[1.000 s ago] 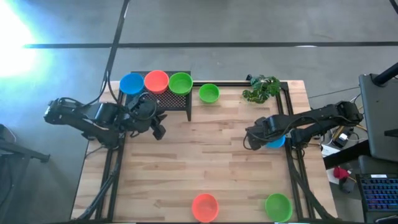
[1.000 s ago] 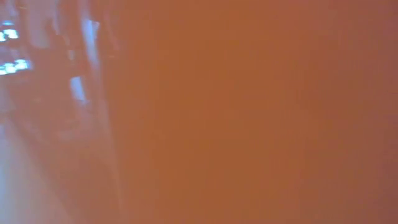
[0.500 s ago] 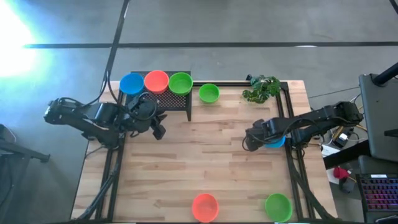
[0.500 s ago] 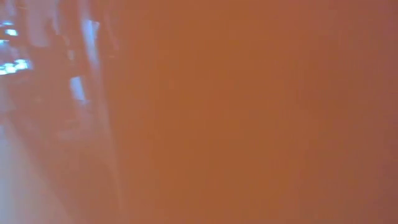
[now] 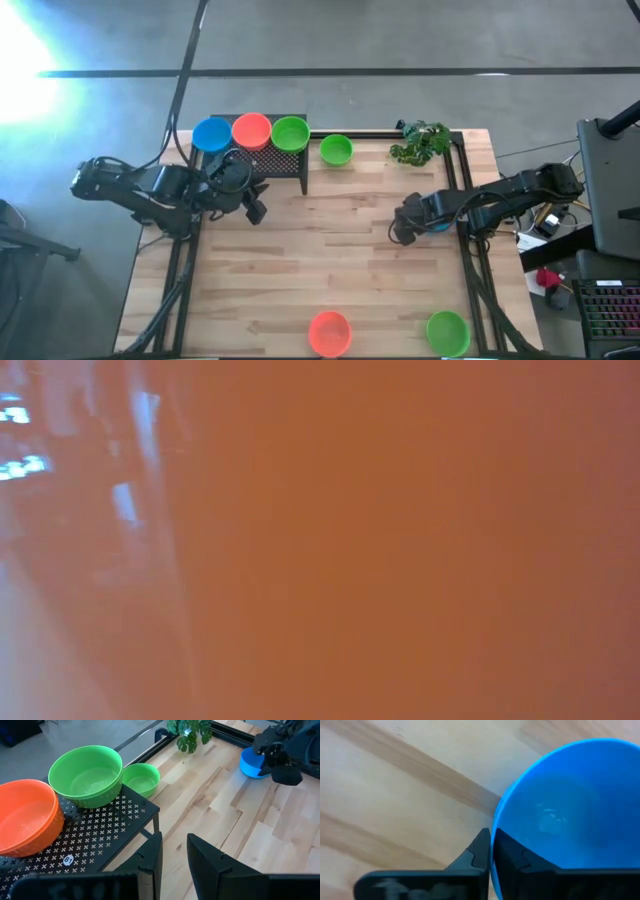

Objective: Pick & Place Mini bowls
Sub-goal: Stack the blue bowl on top of the blue bowl on the shelf

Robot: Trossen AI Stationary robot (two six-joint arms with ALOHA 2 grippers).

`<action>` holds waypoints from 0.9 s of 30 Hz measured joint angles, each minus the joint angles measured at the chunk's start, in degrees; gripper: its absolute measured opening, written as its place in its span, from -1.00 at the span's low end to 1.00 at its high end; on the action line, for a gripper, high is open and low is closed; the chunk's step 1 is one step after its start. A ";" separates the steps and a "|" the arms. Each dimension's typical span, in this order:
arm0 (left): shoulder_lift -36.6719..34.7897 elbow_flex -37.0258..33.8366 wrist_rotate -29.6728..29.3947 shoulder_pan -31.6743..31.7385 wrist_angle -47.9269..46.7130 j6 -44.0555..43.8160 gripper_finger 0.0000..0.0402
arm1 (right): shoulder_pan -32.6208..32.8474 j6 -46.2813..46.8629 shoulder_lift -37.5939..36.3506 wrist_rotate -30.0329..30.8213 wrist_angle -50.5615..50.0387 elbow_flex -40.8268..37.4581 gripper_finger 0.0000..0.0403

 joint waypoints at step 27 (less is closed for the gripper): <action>1.22 0.00 -0.81 0.68 23.21 24.26 -0.59 | -0.04 -58.61 13.60 25.90 -11.13 40.03 -0.96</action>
